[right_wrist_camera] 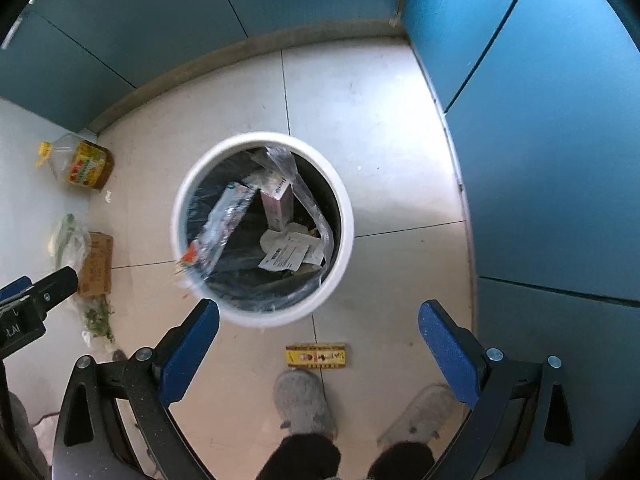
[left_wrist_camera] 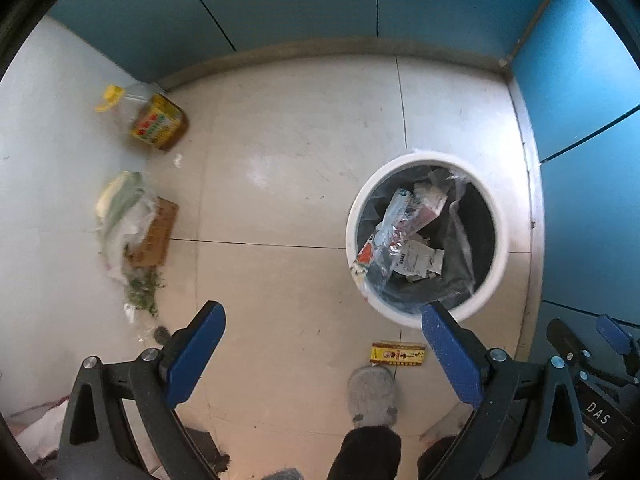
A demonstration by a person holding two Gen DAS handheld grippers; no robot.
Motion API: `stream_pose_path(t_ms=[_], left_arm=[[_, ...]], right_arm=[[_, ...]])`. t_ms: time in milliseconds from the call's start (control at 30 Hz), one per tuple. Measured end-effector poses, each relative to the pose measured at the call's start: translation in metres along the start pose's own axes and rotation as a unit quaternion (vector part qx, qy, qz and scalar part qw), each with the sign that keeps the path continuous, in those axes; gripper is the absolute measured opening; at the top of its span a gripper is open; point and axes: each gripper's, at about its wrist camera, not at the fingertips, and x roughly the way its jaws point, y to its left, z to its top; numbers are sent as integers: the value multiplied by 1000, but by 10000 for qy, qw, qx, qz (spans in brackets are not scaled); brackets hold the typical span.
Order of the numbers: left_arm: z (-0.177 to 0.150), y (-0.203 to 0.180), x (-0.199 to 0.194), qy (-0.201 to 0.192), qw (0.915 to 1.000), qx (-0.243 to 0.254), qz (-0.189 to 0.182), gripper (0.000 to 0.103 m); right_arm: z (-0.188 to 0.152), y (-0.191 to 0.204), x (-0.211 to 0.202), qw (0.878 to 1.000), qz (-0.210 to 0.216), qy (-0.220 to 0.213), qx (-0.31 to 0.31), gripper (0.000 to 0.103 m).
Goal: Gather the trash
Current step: 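Swing both open tools back toward the counter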
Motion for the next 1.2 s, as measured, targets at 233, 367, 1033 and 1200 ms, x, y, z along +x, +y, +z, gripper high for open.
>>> stream_pose_path(t_ms=[233, 367, 1033, 1200], left_arm=[[-30, 6, -123, -351, 9992, -145, -117, 101], [-51, 4, -186, -565, 9982, -61, -172, 101], [-93, -161, -456, -1834, 9706, 1212, -977, 100], [-104, -319, -474, -1526, 9497, 2067, -1789, 100]], right_arm=[[-23, 0, -128, 9998, 111, -138, -47, 101], [-41, -1, -211, 9992, 218, -313, -119, 101], [-129, -196, -523, 9606, 1279, -1773, 1714, 101], [-178, -353, -556, 9204, 735, -2196, 3150, 101]])
